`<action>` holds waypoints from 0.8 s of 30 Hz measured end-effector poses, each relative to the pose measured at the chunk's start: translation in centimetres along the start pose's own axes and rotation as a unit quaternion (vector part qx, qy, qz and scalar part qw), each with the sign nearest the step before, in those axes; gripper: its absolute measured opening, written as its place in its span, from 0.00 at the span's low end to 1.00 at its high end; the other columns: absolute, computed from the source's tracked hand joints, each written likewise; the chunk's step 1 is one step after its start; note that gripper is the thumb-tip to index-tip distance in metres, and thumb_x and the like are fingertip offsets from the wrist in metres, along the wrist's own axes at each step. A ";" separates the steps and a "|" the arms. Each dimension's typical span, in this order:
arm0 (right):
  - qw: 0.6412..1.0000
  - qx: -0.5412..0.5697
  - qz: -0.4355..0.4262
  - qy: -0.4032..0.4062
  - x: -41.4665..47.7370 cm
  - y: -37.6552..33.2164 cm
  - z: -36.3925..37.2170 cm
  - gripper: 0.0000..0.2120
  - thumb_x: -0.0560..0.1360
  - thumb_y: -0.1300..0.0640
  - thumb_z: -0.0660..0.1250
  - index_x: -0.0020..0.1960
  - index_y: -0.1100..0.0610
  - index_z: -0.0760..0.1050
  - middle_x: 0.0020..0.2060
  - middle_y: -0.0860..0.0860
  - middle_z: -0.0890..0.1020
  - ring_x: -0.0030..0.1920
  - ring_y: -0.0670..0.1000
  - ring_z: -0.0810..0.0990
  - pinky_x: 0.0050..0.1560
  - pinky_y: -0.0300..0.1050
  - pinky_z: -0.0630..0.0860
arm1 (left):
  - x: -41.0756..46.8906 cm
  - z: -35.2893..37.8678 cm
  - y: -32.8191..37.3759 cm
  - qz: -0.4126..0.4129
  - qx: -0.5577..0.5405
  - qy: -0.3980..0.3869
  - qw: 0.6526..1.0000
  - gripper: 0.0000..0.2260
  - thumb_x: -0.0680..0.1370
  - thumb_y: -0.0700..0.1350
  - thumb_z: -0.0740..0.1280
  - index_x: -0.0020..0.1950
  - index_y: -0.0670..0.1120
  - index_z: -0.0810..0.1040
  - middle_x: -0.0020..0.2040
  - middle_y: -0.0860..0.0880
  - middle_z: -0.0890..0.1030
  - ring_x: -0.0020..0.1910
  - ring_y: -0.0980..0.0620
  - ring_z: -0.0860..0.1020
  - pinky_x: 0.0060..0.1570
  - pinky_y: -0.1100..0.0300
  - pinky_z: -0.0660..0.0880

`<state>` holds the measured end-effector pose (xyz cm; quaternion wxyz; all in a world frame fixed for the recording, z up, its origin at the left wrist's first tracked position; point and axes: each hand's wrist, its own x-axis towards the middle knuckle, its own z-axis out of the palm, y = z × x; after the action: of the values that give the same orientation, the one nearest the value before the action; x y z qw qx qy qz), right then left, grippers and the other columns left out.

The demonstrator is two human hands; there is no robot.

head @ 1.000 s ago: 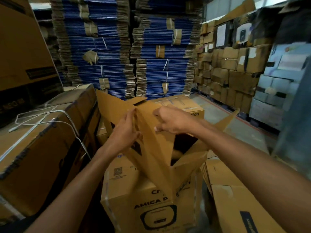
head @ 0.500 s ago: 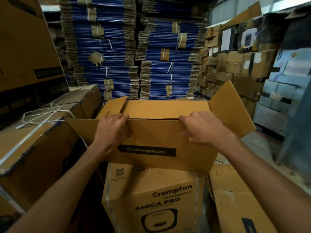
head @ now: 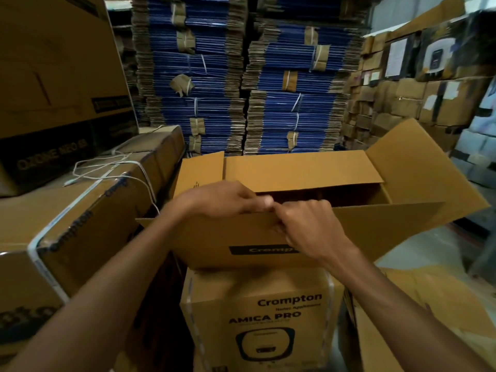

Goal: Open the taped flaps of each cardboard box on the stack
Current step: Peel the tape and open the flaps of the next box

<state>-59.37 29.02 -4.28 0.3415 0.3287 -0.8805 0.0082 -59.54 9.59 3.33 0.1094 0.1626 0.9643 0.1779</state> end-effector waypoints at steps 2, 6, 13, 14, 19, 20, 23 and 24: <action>1.000 0.014 0.001 0.018 -0.8 -0.4 0.4 0.15 0.67 0.50 0.82 0.47 0.55 0.81 0.29 0.47 0.80 0.26 0.48 0.78 0.25 0.40 0.69 | 0.4 -0.9 -1.4 -0.044 0.031 -0.025 0.998 0.29 0.79 0.68 0.54 0.65 0.48 0.79 0.56 0.50 0.83 0.52 0.51 0.81 0.53 0.55 0.79; 0.998 0.034 -0.002 0.047 -1.9 -0.7 0.6 0.14 0.66 0.52 0.83 0.44 0.55 0.82 0.27 0.47 0.79 0.24 0.46 0.77 0.24 0.40 0.70 | 1.8 0.4 -4.8 -0.079 0.257 -0.100 0.958 0.22 0.84 0.60 0.56 0.71 0.48 0.75 0.65 0.48 0.78 0.62 0.48 0.77 0.63 0.49 0.75; 0.997 0.018 -0.002 0.074 -2.4 -0.9 0.9 0.14 0.65 0.52 0.84 0.41 0.56 0.81 0.25 0.48 0.78 0.23 0.48 0.76 0.24 0.40 0.70 | 0.7 1.0 -7.0 -0.076 0.324 0.128 0.934 0.15 0.80 0.60 0.66 0.60 0.51 0.79 0.61 0.51 0.76 0.53 0.53 0.77 0.51 0.55 0.78; 0.997 0.012 -0.002 0.075 -2.4 -0.9 0.9 0.14 0.64 0.52 0.84 0.41 0.56 0.81 0.25 0.48 0.77 0.22 0.47 0.76 0.24 0.40 0.70 | -0.2 0.8 -7.6 -0.084 0.310 0.170 0.932 0.12 0.80 0.56 0.68 0.60 0.52 0.78 0.63 0.51 0.75 0.52 0.53 0.76 0.50 0.55 0.79; 0.998 0.013 0.007 0.064 -1.9 -0.6 0.6 0.16 0.62 0.50 0.85 0.39 0.55 0.80 0.23 0.46 0.75 0.21 0.47 0.73 0.23 0.38 0.63 | -4.1 0.6 -11.6 -0.153 0.172 0.321 0.919 0.23 0.77 0.40 0.71 0.70 0.55 0.75 0.81 0.52 0.50 0.67 0.45 0.73 0.59 0.50 0.79; 0.999 0.006 0.010 0.051 -1.5 -1.0 0.1 0.16 0.64 0.49 0.84 0.40 0.55 0.80 0.24 0.46 0.76 0.22 0.46 0.75 0.23 0.38 0.65 | -4.4 0.8 -12.1 -0.171 0.130 0.324 0.921 0.24 0.78 0.40 0.69 0.72 0.56 0.73 0.82 0.55 0.43 0.70 0.43 0.71 0.63 0.47 0.78; 0.984 0.027 0.082 -0.156 0.4 -1.3 -2.1 0.19 0.76 0.37 0.68 0.60 0.47 0.79 0.40 0.46 0.81 0.40 0.46 0.80 0.49 0.49 0.80 | -4.7 1.3 -12.6 -0.188 0.014 0.320 0.928 0.24 0.82 0.40 0.64 0.74 0.61 0.68 0.83 0.56 0.42 0.76 0.41 0.66 0.67 0.42 0.74; 0.963 0.072 0.112 -0.236 1.3 -1.0 -2.9 0.23 0.75 0.33 0.64 0.63 0.44 0.77 0.46 0.46 0.83 0.47 0.47 0.81 0.59 0.52 0.77 | -4.7 1.5 -12.7 -0.181 -0.006 0.326 0.928 0.24 0.83 0.40 0.62 0.75 0.61 0.67 0.83 0.54 0.47 0.76 0.43 0.66 0.66 0.43 0.74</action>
<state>-57.77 28.21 -1.42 0.0962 0.2444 -0.9643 0.0321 -58.26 -2.80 -2.10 -0.1798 -0.0824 0.9589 0.2036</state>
